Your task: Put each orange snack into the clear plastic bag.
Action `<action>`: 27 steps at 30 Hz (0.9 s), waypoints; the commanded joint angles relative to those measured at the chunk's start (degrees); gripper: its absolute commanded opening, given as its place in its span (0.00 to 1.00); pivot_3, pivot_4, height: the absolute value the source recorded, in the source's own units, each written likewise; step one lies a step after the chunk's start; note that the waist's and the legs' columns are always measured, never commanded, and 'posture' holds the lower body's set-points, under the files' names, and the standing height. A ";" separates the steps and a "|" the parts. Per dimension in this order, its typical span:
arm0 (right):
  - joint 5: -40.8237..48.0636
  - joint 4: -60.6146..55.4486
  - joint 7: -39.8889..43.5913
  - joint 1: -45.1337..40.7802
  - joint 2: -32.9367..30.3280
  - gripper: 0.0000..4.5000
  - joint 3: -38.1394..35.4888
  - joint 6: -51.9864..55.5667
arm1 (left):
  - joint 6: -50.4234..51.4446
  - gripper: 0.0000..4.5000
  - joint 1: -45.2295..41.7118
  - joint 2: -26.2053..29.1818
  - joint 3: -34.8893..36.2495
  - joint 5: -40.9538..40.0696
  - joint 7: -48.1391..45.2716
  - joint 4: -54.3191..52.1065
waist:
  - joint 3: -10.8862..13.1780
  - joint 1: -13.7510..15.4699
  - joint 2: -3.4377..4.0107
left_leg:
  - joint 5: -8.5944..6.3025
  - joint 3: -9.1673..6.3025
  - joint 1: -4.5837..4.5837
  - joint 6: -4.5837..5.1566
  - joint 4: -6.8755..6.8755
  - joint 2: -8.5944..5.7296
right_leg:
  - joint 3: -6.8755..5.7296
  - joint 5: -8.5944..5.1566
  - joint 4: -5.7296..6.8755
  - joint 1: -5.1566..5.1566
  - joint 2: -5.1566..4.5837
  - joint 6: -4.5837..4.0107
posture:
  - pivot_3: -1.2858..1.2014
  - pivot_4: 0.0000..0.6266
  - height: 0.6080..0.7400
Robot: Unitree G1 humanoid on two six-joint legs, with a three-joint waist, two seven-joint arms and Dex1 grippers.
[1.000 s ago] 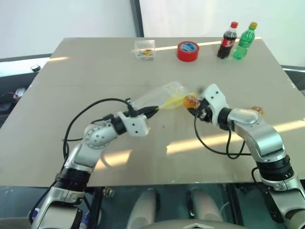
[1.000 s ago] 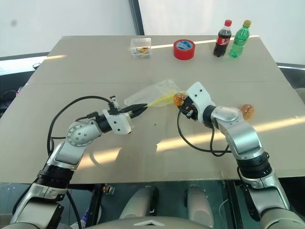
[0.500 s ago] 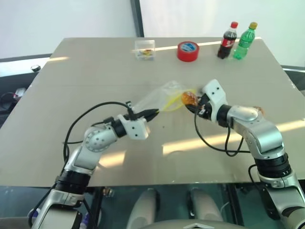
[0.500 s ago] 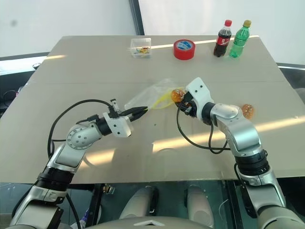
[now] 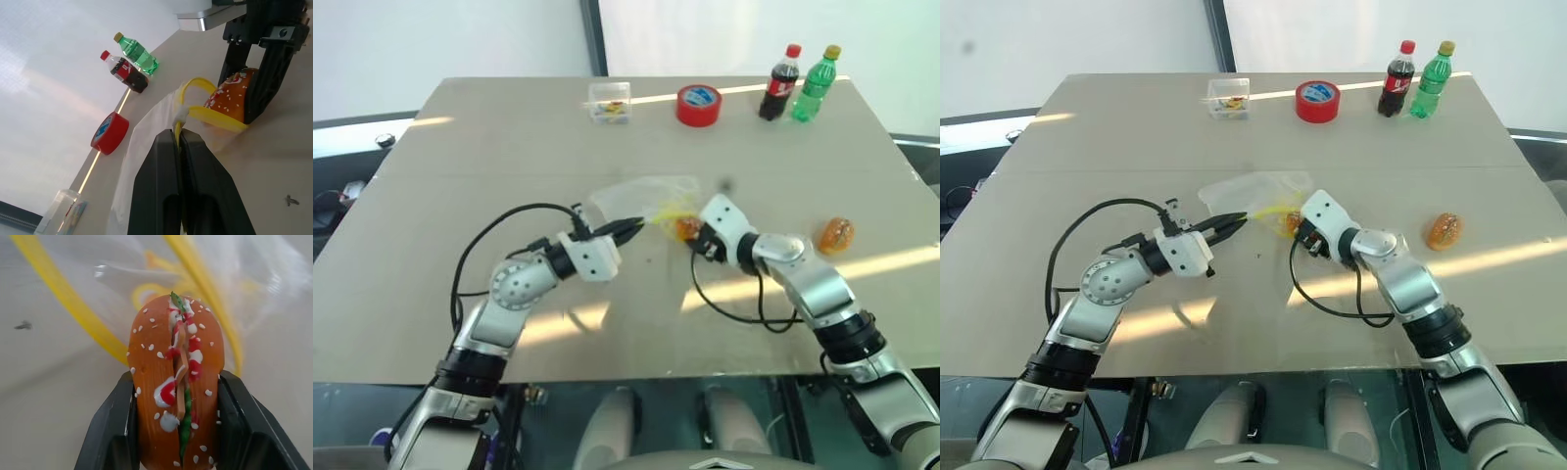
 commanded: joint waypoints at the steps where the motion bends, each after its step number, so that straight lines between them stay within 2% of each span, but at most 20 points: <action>1: 4.67 -1.58 0.14 -1.59 3.67 0.39 -5.80 0.94 | -1.80 0.00 0.18 1.00 0.85 -0.77 -0.13 -0.19 | 0.00 -0.08 0.00 | 0.00 0.01 0.00 0.00 -0.01 0.00 | 0.00 0.00 0.00 0.00 0.02 0.00 | 0.52 0.24 1.00; 7: 8.60 -2.26 0.13 -1.84 7.37 0.39 -9.34 3.45 | -2.56 0.00 2.06 2.09 -0.15 -1.13 -2.01 -0.11 | 0.00 0.15 0.00 | 0.00 0.02 0.00 0.00 -0.01 0.02 | 0.03 0.00 0.00 0.00 -0.01 0.00 | 0.52 0.24 1.00; 17: 4.79 6.01 -2.33 -3.80 12.94 0.39 -7.15 -4.59 | -3.19 0.00 1.42 1.45 -0.08 -2.18 -2.66 0.23 | 0.00 -0.08 0.01 | 0.00 0.01 0.03 0.00 -0.02 0.00 | 0.01 0.00 0.03 0.00 0.01 0.00 | 0.52 0.24 1.00; 20: 3.26 8.11 -3.25 -4.37 13.60 0.57 -6.94 -6.08 | -1.95 0.00 1.79 1.05 0.25 -2.65 -2.29 -0.32 | 0.00 -0.06 0.01 | 0.00 0.01 0.03 0.00 -0.02 0.00 | 0.01 0.00 0.02 0.00 0.01 0.00 | 0.52 0.24 1.00; 22: 1.69 8.28 -4.23 -4.42 13.25 0.80 -6.67 -6.76 | -1.25 0.00 1.80 0.72 0.38 -2.63 -1.90 -0.56 | 0.00 -0.05 0.01 | 0.00 0.01 0.03 0.00 -0.02 0.00 | 0.01 0.00 0.02 0.00 0.01 0.00 | 0.52 0.24 1.00; 24: -0.54 7.84 -6.20 -4.23 12.57 0.99 -6.67 -7.72 | 0.20 0.00 1.84 0.26 0.63 -2.57 -1.43 -1.07 | 0.00 0.01 0.01 | 0.00 0.01 0.03 0.00 -0.01 0.00 | 0.01 0.00 0.02 0.00 0.01 0.00 | 0.52 0.24 1.00; 27: 0.81 1.06 -4.59 -1.74 9.43 0.99 -8.76 -4.40 | 3.72 0.00 1.06 -0.56 1.16 -2.16 -0.36 -1.45 | 0.00 0.06 0.01 | 0.00 0.00 0.02 0.00 -0.01 -0.01 | 0.01 0.00 0.02 0.00 0.00 0.00 | 0.52 0.24 1.00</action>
